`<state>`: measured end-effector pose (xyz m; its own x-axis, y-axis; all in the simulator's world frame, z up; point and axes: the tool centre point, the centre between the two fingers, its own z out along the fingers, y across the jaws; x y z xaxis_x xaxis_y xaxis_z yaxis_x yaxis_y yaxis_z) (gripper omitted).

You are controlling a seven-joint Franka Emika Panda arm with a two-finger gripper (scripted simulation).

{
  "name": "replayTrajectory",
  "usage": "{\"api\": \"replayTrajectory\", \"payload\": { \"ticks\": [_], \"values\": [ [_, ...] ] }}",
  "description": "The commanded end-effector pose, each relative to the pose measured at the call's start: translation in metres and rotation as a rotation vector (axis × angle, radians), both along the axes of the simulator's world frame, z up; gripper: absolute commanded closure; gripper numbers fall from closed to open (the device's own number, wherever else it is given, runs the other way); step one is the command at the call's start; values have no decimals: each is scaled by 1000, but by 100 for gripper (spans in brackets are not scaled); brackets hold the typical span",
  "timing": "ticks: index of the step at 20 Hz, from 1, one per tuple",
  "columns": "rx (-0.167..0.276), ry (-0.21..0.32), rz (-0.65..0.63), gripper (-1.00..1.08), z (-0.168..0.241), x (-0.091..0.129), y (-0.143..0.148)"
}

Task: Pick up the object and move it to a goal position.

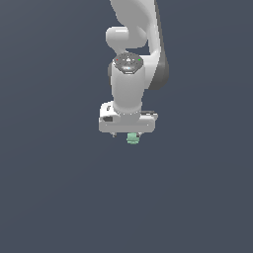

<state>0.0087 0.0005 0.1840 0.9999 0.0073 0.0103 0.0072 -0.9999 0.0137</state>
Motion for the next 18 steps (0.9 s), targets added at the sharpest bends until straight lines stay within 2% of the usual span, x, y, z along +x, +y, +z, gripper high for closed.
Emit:
{"api": "replayTrajectory", "payload": {
  "ticks": [1,10,18],
  "values": [
    [0,0,0,-92,0,0,0],
    [-8,38,13,-92,-6,-10,-17],
    [-8,36,11,-92,-8,-11,-16]
  ]
}}
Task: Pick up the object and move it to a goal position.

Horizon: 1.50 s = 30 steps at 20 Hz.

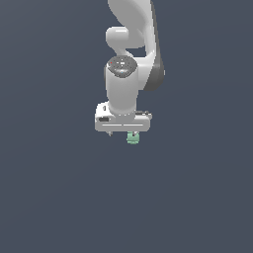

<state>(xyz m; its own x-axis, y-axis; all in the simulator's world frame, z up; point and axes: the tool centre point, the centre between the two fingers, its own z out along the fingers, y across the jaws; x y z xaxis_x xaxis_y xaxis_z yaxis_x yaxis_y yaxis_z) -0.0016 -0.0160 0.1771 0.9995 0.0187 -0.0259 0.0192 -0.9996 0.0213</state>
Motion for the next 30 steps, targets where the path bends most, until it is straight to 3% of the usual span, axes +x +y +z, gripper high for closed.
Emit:
{"api": "replayTrajectory", "payload": {
  "ticks": [1,9,22,30],
  "values": [
    [1,0,-2,-92,-3,-2,2],
    [6,-8,-21,-92,-26,-19,16],
    [19,-24,-73,-92,-79,-70,47],
    [20,-25,-80,-92,-85,-78,50]
  ]
}}
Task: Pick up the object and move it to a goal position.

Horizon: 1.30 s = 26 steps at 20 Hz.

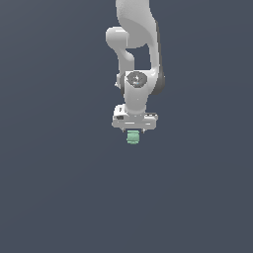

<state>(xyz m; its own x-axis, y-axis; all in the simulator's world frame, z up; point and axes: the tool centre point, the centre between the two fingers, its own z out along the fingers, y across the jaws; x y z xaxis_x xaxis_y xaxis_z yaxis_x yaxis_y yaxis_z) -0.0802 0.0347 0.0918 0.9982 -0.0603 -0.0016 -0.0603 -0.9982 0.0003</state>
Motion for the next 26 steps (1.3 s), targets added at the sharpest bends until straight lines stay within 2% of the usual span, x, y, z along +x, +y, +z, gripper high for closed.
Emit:
{"api": "replayTrajectory", "payload": {
  "ticks": [1,18,19,26],
  "values": [
    [0,0,0,-92,0,0,0],
    [0,-2,-2,-92,-51,-1,0],
    [0,-2,-2,108,-51,-1,0],
    [0,-2,-2,108,-51,-1,0]
  ]
}}
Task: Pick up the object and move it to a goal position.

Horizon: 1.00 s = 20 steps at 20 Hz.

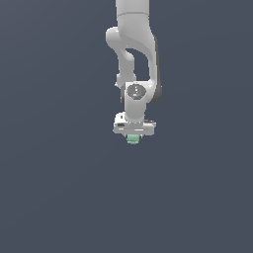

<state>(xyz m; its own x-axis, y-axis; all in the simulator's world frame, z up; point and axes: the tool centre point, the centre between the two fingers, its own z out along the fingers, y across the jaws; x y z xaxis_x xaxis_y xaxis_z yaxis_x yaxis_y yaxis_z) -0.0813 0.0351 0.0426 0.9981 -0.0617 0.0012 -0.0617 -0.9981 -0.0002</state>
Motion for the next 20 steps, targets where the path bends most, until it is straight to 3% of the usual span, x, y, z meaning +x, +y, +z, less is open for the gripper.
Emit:
{"api": "replayTrajectory", "payload": {
  "ticks": [1,10,20],
  "values": [
    [0,1,0,108,-1,0,0],
    [0,0,0,108,6,10,-16],
    [0,0,0,108,34,51,-82]
  ]
}}
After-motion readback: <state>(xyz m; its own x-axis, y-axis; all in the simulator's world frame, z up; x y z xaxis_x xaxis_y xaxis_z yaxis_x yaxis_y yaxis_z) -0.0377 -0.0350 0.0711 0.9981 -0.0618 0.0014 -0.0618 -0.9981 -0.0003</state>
